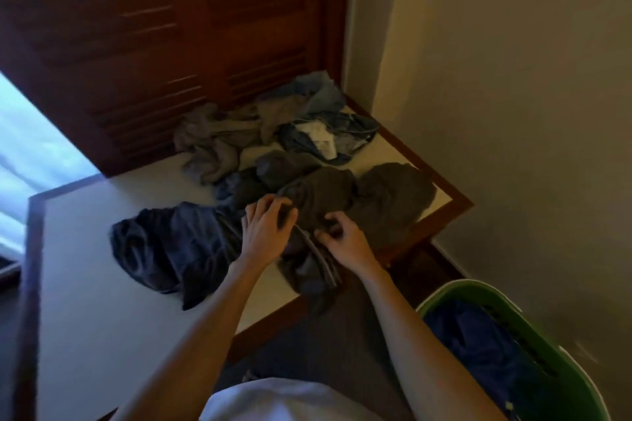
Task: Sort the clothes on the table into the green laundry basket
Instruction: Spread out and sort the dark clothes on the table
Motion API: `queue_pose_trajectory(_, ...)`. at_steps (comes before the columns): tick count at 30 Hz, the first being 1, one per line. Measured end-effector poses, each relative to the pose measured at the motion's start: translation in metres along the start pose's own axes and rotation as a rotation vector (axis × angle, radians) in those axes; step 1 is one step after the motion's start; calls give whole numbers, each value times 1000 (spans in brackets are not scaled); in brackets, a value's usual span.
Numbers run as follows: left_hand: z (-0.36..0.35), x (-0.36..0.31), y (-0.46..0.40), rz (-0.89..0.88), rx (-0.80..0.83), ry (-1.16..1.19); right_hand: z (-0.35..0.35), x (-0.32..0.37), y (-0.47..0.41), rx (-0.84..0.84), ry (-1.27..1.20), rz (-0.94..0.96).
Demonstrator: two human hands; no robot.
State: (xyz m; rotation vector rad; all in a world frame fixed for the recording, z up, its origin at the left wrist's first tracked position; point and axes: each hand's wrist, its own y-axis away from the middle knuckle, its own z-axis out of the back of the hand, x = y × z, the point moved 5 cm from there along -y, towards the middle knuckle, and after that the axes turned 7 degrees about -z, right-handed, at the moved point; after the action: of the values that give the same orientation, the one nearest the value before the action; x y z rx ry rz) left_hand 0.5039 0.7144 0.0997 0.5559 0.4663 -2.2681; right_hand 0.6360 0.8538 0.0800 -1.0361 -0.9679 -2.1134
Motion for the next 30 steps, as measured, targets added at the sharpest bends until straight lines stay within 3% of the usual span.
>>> queue_pose_trajectory(4,7,143,14,291,338,-134,-101,41,-25,194,198,-40)
queue_pose_trajectory(8,7,222,34,279,438,-172,-150,42,-60,118,639,-69)
queue_pose_trajectory(16,35,269,44,335,296,-96,-134,76,-158,-71,801,-139)
queue_pose_trajectory(20,55,283,56,377,148,-126,-128,105,-162,-385,619,-73)
queue_pose_trajectory(22,69,288,60,419,-43,14,-142,130,-134,-607,583,128)
queue_pose_trajectory(24,86,302,66,579,-292,296,-179,158,-93,-652,478,467)
queue_pose_trajectory(25,97,307,69,673,-383,455,-206,172,-71,-537,424,603)
queue_pose_trajectory(27,109,319,72,807,-408,684,-273,178,-45,-6,331,641)
queue_pose_trajectory(29,114,318,75,820,-312,744,-329,159,-32,587,294,373)
queue_pose_trajectory(30,117,313,77,800,-263,711,-342,147,-31,758,320,245)
